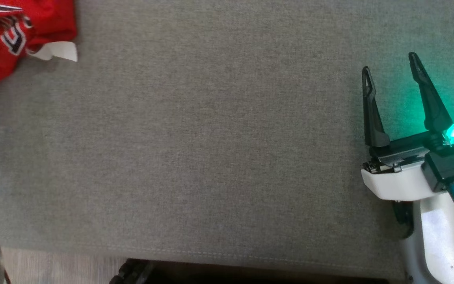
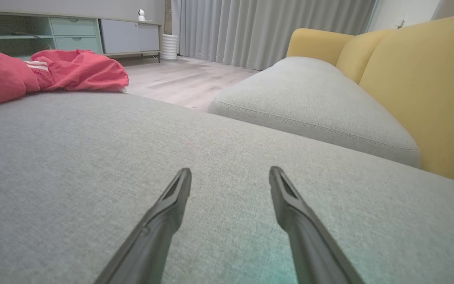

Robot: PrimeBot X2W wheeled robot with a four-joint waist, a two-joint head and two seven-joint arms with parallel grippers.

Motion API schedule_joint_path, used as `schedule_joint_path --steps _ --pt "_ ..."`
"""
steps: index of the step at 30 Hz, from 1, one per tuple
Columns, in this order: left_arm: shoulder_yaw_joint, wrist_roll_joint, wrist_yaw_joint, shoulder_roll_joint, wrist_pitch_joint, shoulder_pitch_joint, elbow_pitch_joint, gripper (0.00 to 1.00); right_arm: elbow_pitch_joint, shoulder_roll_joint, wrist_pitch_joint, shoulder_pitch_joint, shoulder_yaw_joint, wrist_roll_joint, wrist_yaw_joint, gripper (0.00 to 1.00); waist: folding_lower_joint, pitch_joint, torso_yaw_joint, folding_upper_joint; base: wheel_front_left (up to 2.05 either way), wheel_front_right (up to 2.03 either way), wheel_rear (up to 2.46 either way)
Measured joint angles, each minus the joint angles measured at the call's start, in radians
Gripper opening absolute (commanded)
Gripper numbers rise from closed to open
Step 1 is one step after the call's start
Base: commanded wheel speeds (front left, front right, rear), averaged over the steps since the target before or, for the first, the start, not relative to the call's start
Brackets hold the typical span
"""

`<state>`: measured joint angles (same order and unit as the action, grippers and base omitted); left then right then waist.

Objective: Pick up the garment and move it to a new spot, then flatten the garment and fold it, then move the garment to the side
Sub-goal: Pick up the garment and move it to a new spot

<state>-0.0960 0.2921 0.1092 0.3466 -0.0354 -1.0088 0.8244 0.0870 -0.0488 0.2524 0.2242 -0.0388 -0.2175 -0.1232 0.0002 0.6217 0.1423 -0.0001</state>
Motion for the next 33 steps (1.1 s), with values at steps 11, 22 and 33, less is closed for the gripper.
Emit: schedule_joint_path --steps 11,22,33 --pt "0.091 0.098 0.015 -0.004 -0.168 -0.064 0.121 0.44 0.014 0.0 0.003 0.001 0.0 -0.002 0.0 1.0 -0.0002 0.025 -0.014 0.0 0.0 0.0 0.0" --pt "0.184 0.181 0.015 0.03 -0.201 -0.055 0.104 0.0 -0.013 0.0 0.003 0.001 -0.007 0.022 0.0 1.0 -0.0002 -0.027 -0.008 0.0 0.0 0.0 0.0" --pt "0.267 0.231 0.022 0.083 -0.166 -0.038 -0.026 0.0 -0.058 0.0 0.003 -0.001 -0.008 0.089 0.0 1.0 -0.0003 -0.156 -0.013 0.0 0.0 0.0 0.0"
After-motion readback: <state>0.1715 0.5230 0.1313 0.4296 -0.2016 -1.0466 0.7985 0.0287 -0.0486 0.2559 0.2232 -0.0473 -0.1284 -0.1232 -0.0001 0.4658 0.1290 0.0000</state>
